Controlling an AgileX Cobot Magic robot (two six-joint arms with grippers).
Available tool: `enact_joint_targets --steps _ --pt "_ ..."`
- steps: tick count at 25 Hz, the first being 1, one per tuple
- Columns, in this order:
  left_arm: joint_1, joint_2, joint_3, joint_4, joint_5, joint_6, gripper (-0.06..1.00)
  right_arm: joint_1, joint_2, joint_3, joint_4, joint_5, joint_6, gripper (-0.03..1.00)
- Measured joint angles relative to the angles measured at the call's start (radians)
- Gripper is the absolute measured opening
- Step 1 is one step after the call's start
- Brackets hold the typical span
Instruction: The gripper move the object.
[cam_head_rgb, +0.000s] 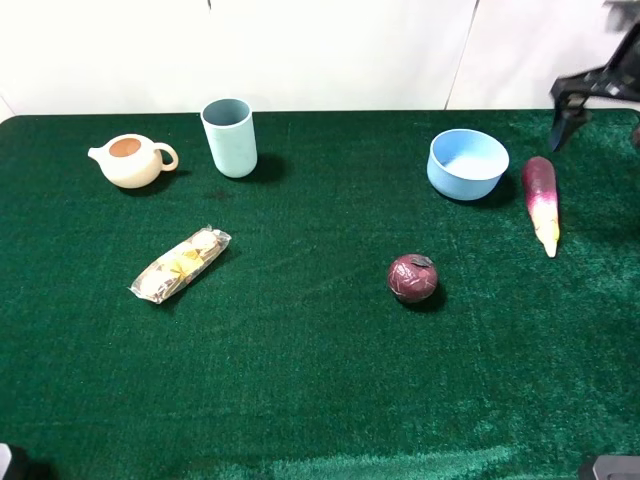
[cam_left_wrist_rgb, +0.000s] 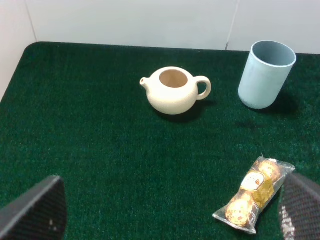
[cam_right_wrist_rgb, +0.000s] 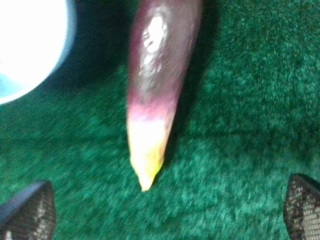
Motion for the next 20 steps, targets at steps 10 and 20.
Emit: enact_joint_targets --steps 10,20 --pt "0.0 0.0 0.0 0.0 0.0 0.0 0.84 0.0 -0.477 0.245 0.09 0.035 -0.065 0.69" --pt "0.0 0.0 0.0 0.0 0.0 0.0 0.84 0.0 -1.05 0.59 0.11 0.054 -0.068 0.69"
